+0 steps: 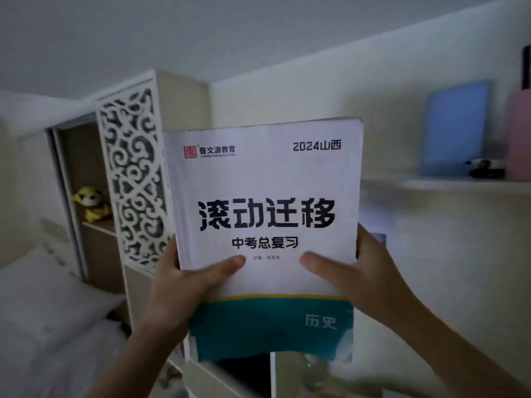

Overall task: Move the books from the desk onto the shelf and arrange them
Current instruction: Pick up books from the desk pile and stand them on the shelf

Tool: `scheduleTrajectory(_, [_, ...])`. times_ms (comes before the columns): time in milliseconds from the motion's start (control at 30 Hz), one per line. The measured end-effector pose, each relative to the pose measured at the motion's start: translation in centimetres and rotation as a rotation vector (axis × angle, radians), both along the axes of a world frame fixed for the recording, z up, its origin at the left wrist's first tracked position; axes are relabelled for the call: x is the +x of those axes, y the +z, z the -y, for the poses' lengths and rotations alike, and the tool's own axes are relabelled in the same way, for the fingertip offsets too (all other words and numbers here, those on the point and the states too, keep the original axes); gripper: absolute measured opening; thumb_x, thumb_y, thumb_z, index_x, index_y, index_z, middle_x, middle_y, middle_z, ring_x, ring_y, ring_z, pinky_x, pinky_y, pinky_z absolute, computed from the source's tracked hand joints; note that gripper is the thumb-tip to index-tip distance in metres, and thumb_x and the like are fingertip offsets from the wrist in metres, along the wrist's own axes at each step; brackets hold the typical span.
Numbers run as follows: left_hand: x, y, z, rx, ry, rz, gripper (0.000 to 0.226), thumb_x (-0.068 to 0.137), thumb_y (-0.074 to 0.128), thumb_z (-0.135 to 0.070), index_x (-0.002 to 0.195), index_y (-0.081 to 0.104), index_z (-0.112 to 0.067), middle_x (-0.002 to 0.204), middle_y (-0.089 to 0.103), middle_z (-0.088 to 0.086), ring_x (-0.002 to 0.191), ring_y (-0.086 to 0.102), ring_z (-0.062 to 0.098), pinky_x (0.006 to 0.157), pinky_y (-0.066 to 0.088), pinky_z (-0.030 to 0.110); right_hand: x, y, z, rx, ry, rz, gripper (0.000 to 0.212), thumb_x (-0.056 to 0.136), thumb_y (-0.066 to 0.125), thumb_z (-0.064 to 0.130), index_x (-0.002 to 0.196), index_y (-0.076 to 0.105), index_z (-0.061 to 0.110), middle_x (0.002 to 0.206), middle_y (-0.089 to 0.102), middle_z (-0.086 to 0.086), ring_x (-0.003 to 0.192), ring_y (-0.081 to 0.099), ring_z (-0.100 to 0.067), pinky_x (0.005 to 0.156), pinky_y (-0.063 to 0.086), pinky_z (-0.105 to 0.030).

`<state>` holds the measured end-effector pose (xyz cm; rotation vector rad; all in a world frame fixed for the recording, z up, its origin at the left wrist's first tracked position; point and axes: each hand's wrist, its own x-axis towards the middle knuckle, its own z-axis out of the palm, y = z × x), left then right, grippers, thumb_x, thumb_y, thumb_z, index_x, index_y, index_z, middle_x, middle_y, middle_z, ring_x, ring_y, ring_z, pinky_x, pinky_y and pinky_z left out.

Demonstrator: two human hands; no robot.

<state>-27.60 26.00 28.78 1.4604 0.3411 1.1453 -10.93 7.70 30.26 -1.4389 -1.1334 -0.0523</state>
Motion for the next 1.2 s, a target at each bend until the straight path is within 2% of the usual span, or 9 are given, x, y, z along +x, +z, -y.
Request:
scheduleTrajectory(267, [-2.0, 10.6, -7.1, 0.022, 0.084, 0.135, 0.070, 0.045, 0.087, -0.015, 0.109, 0.060, -0.028, 0.095, 0.076, -0.004, 0.079, 0.074, 0.016, 0.059, 0.059, 0.028, 0.4, 11.5, -10.1, 0.098, 0.112, 0.174, 0.030, 0.076, 0.080, 0.031, 0.103, 0.067, 0.033, 0.096, 0.072, 0.027, 0.086, 0.067, 0.008, 0.067, 0.047, -0.006])
scheduleTrajectory(400, [0.1, 15.5, -11.1, 0.062, 0.087, 0.200, 0.066, 0.048, 0.089, -0.016, 0.104, 0.057, -0.031, 0.095, 0.072, -0.003, 0.073, 0.073, 0.013, 0.057, 0.059, 0.028, 2.7, 17.0, -15.2, 0.084, 0.152, 0.210, 0.032, 0.081, 0.077, 0.031, 0.111, 0.067, 0.028, 0.103, 0.073, 0.018, 0.096, 0.068, 0.001, 0.083, 0.051, -0.021])
scheduleTrajectory(467, [1.9, 17.0, -13.2, 0.065, 0.082, 0.220, 0.068, 0.052, 0.091, -0.015, 0.108, 0.056, -0.030, 0.099, 0.071, 0.000, 0.078, 0.073, 0.017, 0.058, 0.059, 0.029, 4.3, 18.7, -17.6, 0.082, 0.154, 0.205, 0.032, 0.084, 0.075, 0.024, 0.114, 0.066, 0.025, 0.104, 0.074, 0.014, 0.094, 0.068, 0.002, 0.081, 0.052, -0.016])
scheduleTrajectory(567, [5.2, 18.4, -16.4, 0.078, 0.102, 0.219, 0.070, 0.049, 0.094, -0.020, 0.106, 0.054, -0.032, 0.103, 0.069, 0.000, 0.087, 0.071, 0.022, 0.065, 0.061, 0.035, 7.2, 20.3, -21.0, 0.105, 0.129, 0.178, 0.029, 0.085, 0.074, 0.015, 0.111, 0.065, 0.024, 0.101, 0.072, 0.015, 0.086, 0.067, 0.009, 0.072, 0.050, -0.006])
scheduleTrajectory(700, [9.6, 19.9, -20.1, 0.064, 0.110, 0.190, 0.081, 0.041, 0.098, -0.027, 0.109, 0.054, -0.029, 0.107, 0.069, 0.004, 0.090, 0.071, 0.027, 0.072, 0.061, 0.046, 11.4, 21.0, -25.0, 0.131, 0.071, 0.058, 0.032, 0.083, 0.076, 0.020, 0.113, 0.066, 0.022, 0.102, 0.073, 0.011, 0.090, 0.070, -0.001, 0.083, 0.053, -0.023])
scheduleTrajectory(900, [13.9, 20.6, -23.3, -0.021, 0.185, 0.158, 0.079, 0.043, 0.098, -0.027, 0.108, 0.054, -0.026, 0.099, 0.067, 0.002, 0.083, 0.070, 0.025, 0.066, 0.062, 0.040, 14.7, 20.5, -29.7, 0.138, 0.016, -0.042, 0.038, 0.087, 0.072, 0.030, 0.121, 0.054, 0.024, 0.104, 0.065, 0.016, 0.090, 0.060, 0.004, 0.076, 0.048, -0.022])
scheduleTrajectory(1000, [14.8, 21.0, -25.3, -0.021, 0.233, 0.121, 0.077, 0.046, 0.098, -0.026, 0.109, 0.053, -0.025, 0.097, 0.067, 0.001, 0.081, 0.069, 0.024, 0.064, 0.061, 0.038, 15.5, 20.2, -32.1, 0.102, -0.052, -0.005, 0.056, 0.084, 0.072, 0.037, 0.131, 0.042, 0.027, 0.115, 0.063, 0.009, 0.104, 0.062, -0.012, 0.091, 0.051, -0.037])
scheduleTrajectory(1133, [15.5, 21.4, -28.6, 0.025, 0.374, 0.068, 0.069, 0.045, 0.096, -0.034, 0.095, 0.050, -0.035, 0.094, 0.066, -0.001, 0.081, 0.068, 0.024, 0.070, 0.061, 0.045, 14.9, 18.2, -35.7, -0.182, -0.371, 0.259, 0.122, 0.063, 0.082, 0.054, 0.146, -0.007, 0.046, 0.139, 0.037, -0.008, 0.119, 0.051, -0.035, 0.095, 0.048, -0.048])
scheduleTrajectory(1200, [15.8, 21.6, -30.1, 0.026, 0.430, 0.067, 0.064, 0.045, 0.096, -0.035, 0.088, 0.048, -0.035, 0.093, 0.066, -0.002, 0.082, 0.068, 0.024, 0.072, 0.061, 0.046, 13.5, 16.7, -37.9, -0.282, -0.332, 0.366, 0.125, 0.061, 0.076, 0.068, 0.143, -0.017, 0.052, 0.149, 0.026, -0.012, 0.125, 0.046, -0.037, 0.099, 0.046, -0.051])
